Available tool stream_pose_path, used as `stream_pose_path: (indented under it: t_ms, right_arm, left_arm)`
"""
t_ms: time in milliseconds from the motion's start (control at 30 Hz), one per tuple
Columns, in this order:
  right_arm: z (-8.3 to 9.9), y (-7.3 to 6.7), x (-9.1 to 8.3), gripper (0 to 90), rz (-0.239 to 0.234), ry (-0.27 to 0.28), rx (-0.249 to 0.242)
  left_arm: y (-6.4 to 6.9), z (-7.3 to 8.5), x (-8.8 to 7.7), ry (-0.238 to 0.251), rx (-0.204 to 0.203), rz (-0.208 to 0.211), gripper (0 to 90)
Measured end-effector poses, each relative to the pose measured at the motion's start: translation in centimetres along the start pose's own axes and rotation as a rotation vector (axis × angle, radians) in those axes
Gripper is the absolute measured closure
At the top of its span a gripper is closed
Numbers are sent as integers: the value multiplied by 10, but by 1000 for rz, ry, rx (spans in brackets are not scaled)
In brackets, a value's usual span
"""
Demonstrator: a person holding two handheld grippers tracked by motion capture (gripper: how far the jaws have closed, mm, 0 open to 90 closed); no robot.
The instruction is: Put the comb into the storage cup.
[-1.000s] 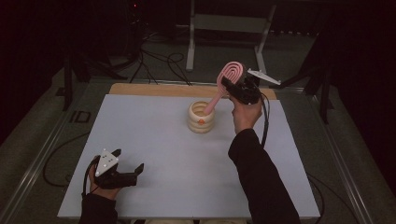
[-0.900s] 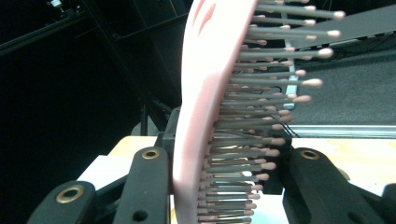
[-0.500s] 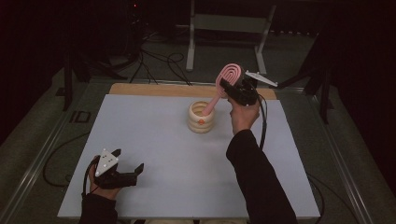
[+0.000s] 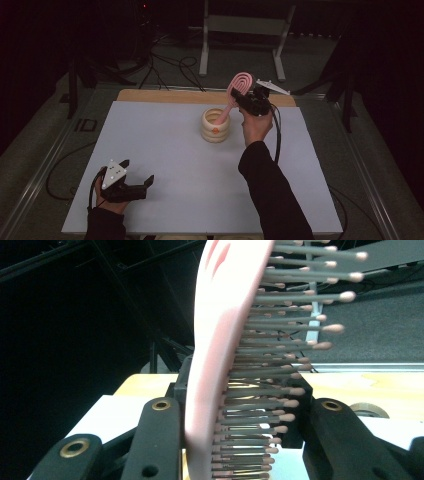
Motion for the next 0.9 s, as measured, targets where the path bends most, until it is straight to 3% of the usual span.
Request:
stream_pose_path:
  t_ms: [900]
  right_arm:
    - [22, -3, 7, 634, 4, -38, -16]
  left_arm:
    - [1, 0, 0, 0, -3, 0, 8]
Point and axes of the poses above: each handheld gripper's, and its own axes: x roughly forward along the jaws, z roughly out of its underside, y roughly to its right, the point moved 4 cm from there along x, roughly forward along the jaws, and after that the axes turned 11 degrees about y, right-handed, at the moved point
